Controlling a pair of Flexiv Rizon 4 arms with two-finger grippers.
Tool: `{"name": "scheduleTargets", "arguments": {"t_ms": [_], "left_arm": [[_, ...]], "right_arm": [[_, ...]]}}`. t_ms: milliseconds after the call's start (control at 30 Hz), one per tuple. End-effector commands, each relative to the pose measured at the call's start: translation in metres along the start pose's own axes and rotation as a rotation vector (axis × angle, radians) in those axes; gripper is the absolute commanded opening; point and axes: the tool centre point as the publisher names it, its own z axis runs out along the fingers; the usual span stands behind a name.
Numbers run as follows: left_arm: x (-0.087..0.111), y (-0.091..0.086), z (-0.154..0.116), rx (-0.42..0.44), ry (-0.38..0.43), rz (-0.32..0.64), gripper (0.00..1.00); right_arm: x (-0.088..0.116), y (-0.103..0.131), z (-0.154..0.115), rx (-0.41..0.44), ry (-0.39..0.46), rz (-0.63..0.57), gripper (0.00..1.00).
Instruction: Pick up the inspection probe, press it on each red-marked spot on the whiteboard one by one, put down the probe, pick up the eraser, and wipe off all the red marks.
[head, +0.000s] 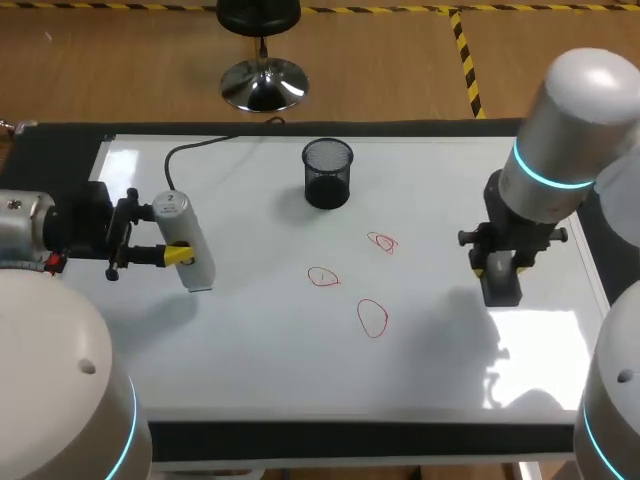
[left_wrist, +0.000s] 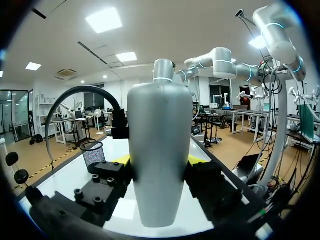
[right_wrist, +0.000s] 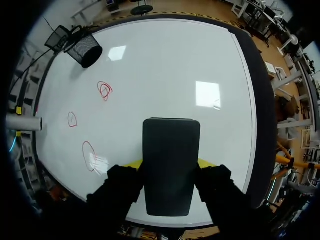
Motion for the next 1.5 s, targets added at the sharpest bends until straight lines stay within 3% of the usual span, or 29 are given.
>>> {"name": "scheduleTargets", "arguments": {"t_ms": [33, 500, 767, 1500], "left_arm": [[0.001, -0.001, 0.0, 0.002, -0.002, 0.003, 0.0], [0.001, -0.001, 0.0, 0.002, -0.002, 0.003, 0.0], [0.001, -0.001, 0.0, 0.002, -0.002, 0.003, 0.0], [0.001, -0.001, 0.0, 0.002, -0.002, 0.003, 0.0]], "right_arm": [[0.02, -0.003, -0.002, 0.01, -0.004, -0.012, 0.0], [0.094, 0.003, 0.008, 0.055, 0.034, 0.012, 0.0], [0.116, -0.002, 0.006, 0.024, 0.039, 0.047, 0.0], [0.193, -0.004, 0.006, -0.001, 0.032, -0.04, 0.0]]}}
